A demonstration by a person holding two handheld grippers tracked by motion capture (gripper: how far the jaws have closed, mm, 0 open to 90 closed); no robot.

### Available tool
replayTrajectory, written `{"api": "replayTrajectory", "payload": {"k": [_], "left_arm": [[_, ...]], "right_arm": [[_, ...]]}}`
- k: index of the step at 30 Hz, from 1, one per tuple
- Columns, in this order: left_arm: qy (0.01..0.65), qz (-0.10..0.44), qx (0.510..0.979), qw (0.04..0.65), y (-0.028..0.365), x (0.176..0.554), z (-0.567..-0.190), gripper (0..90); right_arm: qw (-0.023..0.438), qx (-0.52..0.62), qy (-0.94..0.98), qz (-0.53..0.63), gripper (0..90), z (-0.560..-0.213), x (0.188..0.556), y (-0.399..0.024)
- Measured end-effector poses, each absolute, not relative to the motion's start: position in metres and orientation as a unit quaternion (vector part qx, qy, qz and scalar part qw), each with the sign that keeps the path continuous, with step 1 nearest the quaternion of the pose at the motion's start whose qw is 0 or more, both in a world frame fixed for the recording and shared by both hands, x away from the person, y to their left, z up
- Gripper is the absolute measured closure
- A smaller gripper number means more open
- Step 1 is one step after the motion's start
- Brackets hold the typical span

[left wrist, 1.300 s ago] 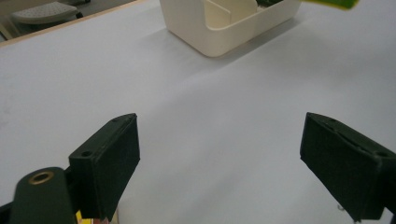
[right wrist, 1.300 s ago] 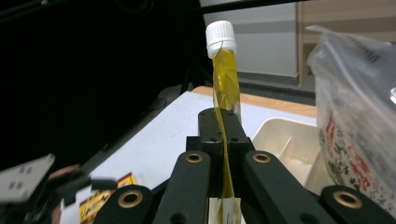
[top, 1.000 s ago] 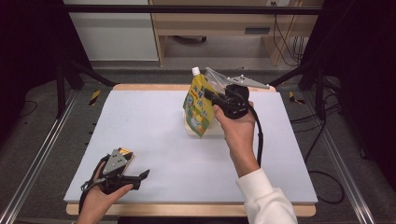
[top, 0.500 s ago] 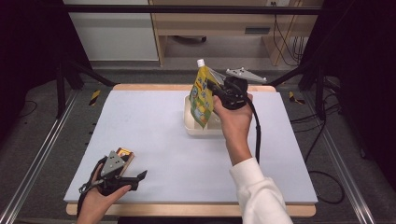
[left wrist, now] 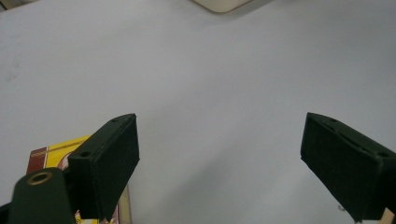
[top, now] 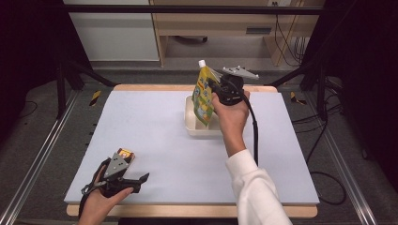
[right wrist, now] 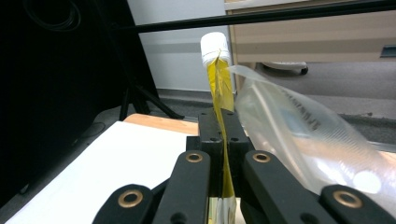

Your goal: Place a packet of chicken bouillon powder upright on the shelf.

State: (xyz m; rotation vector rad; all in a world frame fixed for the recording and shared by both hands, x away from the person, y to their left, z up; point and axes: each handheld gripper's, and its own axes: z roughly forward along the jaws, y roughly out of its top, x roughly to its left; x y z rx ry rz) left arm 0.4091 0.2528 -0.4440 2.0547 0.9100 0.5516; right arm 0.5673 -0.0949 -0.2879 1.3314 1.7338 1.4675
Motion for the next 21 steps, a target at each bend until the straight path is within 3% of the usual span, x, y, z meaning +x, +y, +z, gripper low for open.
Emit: {"api": "replayTrajectory", "payload": {"k": [21], "left_arm": [[0.360, 0.218, 0.812, 0.405, 0.255, 0.409, -0.443, 11.3]], "right_arm": [[0.274, 0.521, 0.626, 0.511, 90.0, -0.293, 0.588, -0.090]]}}
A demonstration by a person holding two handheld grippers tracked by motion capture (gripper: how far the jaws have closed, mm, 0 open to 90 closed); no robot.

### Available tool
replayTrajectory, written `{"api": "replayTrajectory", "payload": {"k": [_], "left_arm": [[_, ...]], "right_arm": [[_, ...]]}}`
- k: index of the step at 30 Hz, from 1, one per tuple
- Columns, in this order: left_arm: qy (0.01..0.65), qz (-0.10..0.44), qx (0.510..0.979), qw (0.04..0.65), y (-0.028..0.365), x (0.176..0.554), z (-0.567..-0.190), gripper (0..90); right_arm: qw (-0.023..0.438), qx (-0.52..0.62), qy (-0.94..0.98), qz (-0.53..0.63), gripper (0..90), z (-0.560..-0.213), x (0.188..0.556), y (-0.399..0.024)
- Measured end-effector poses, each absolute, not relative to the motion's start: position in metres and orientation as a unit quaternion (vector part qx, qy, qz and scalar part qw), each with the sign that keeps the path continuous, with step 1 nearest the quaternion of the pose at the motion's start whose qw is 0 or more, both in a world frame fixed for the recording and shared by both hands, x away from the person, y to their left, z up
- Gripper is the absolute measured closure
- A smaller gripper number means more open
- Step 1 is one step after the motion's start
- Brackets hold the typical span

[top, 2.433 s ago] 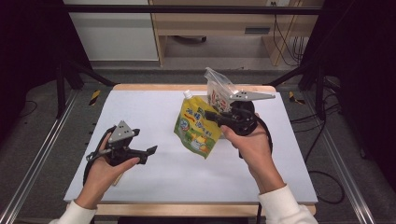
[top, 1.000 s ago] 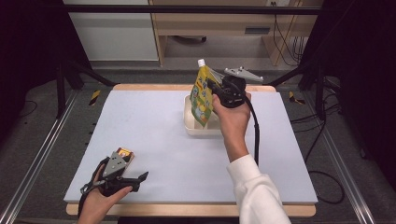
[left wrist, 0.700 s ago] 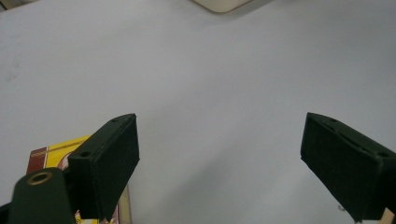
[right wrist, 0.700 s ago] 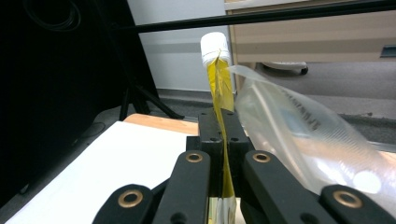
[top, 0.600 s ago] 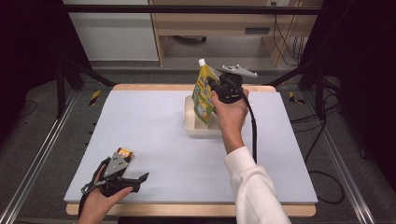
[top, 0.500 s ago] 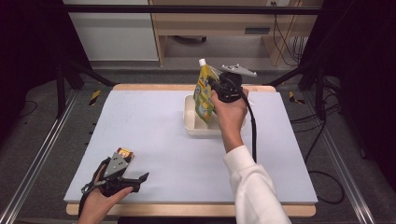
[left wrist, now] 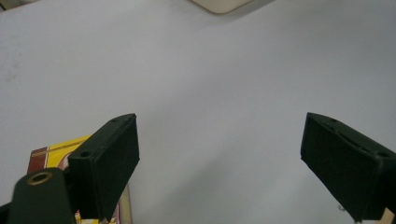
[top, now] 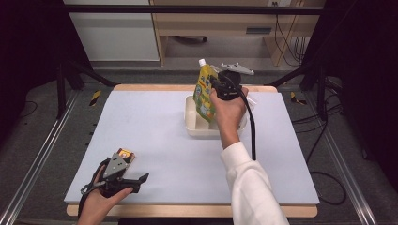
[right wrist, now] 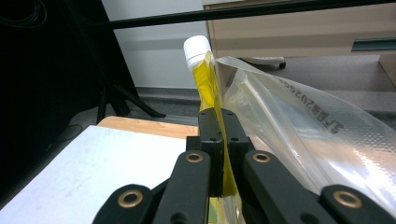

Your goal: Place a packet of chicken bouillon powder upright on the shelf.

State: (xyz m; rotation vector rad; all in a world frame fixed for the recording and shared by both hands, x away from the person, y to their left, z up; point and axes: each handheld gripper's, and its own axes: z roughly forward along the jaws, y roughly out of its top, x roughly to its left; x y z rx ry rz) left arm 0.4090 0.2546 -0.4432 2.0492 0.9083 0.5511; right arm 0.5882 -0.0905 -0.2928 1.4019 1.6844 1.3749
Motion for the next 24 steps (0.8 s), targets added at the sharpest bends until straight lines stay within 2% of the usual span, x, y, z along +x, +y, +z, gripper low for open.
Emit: {"api": "replayTrajectory", "payload": {"k": [12, 24], "left_arm": [[0.358, 0.216, 0.814, 0.403, 0.253, 0.409, -0.444, 11.3], [0.358, 0.216, 0.814, 0.404, 0.253, 0.409, -0.444, 11.3]], "right_arm": [[0.281, 0.541, 0.613, 0.503, 90.0, -0.294, 0.592, -0.097], [0.273, 0.540, 0.625, 0.494, 90.0, -0.292, 0.598, -0.081]]}}
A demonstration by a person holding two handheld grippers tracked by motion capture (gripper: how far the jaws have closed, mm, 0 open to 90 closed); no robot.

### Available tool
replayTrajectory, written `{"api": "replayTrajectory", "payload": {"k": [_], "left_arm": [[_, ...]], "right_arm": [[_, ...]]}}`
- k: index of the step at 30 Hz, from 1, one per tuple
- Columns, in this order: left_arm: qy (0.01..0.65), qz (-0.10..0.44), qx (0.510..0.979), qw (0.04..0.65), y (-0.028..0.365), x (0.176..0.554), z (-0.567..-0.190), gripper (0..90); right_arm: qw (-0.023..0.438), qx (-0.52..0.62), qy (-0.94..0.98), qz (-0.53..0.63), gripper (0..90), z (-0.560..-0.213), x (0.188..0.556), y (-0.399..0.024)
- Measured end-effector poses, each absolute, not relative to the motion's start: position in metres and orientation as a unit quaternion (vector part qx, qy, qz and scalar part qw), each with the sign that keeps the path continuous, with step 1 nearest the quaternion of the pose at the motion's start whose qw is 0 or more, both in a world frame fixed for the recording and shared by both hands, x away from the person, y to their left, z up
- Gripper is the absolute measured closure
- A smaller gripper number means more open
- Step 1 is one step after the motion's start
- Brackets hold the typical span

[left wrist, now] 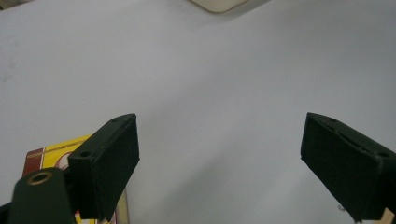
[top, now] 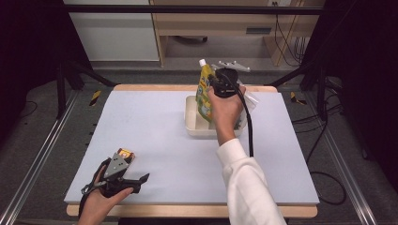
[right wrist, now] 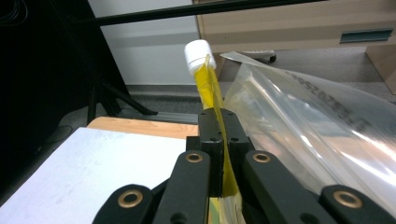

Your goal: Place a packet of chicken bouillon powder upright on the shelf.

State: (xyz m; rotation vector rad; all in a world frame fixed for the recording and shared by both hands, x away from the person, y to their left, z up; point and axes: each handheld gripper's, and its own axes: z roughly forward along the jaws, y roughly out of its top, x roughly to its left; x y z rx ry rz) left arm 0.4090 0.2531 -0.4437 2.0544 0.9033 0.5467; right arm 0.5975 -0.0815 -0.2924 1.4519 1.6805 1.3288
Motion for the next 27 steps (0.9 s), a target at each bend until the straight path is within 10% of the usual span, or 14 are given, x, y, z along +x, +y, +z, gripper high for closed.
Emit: {"api": "replayTrajectory", "payload": {"k": [27], "left_arm": [[0.352, 0.216, 0.816, 0.404, 0.251, 0.408, -0.443, 11.3]], "right_arm": [[0.248, 0.525, 0.616, 0.532, 90.0, -0.316, 0.597, -0.080]]}}
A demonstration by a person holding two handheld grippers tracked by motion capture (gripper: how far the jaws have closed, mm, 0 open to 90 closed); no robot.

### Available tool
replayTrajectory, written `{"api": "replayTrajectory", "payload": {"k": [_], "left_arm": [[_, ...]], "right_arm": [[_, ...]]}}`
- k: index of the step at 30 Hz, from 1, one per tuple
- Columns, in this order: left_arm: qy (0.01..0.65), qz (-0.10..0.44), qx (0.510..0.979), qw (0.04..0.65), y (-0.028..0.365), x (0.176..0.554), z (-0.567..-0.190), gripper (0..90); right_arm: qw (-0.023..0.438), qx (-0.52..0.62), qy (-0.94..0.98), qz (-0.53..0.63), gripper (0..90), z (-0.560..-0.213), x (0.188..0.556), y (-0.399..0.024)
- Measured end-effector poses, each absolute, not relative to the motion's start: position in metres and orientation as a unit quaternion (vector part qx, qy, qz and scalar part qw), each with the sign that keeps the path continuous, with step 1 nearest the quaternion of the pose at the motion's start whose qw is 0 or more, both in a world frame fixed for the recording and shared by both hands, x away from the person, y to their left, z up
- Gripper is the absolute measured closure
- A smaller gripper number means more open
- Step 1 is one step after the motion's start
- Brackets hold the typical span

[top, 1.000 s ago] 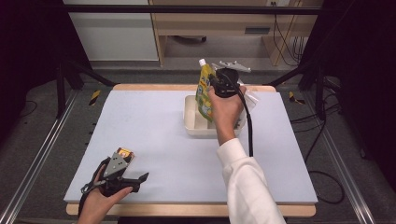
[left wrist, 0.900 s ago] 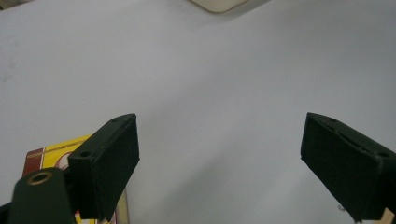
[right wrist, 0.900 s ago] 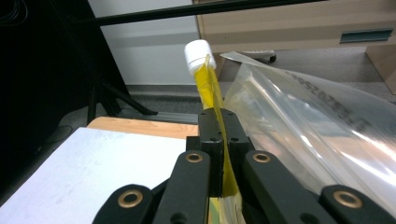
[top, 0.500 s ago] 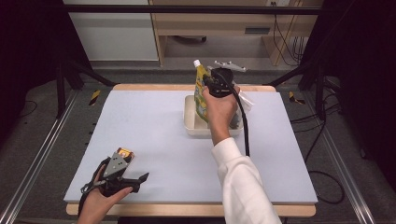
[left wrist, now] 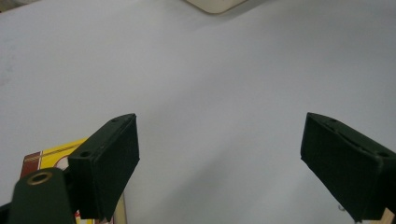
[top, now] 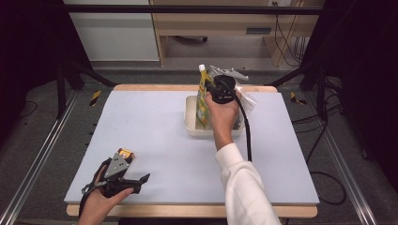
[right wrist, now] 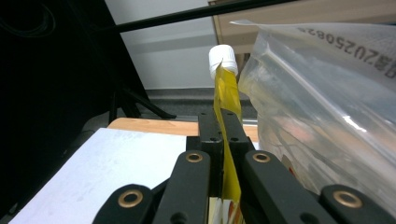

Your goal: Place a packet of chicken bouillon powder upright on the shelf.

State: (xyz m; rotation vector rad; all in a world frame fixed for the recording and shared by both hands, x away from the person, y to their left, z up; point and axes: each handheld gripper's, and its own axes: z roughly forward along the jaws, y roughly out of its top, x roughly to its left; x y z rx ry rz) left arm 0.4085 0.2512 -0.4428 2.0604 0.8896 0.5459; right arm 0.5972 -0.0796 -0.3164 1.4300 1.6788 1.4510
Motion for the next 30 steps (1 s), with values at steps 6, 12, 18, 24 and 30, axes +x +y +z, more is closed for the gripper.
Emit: {"api": "replayTrajectory", "payload": {"k": [6, 12, 18, 24, 30], "left_arm": [[0.352, 0.216, 0.817, 0.403, 0.251, 0.409, -0.443, 11.3], [0.351, 0.216, 0.818, 0.402, 0.250, 0.409, -0.443, 11.3], [0.349, 0.217, 0.818, 0.402, 0.250, 0.409, -0.443, 11.3], [0.348, 0.215, 0.819, 0.401, 0.249, 0.409, -0.443, 11.3], [0.348, 0.215, 0.820, 0.401, 0.249, 0.408, -0.443, 11.3]], "right_arm": [[0.256, 0.515, 0.617, 0.537, 90.0, -0.318, 0.597, -0.083], [0.268, 0.501, 0.620, 0.541, 90.0, -0.316, 0.604, -0.086], [0.281, 0.482, 0.627, 0.543, 90.0, -0.327, 0.603, -0.085], [0.280, 0.480, 0.624, 0.550, 90.0, -0.332, 0.600, -0.086], [0.275, 0.479, 0.622, 0.555, 90.0, -0.334, 0.596, -0.085]]}}
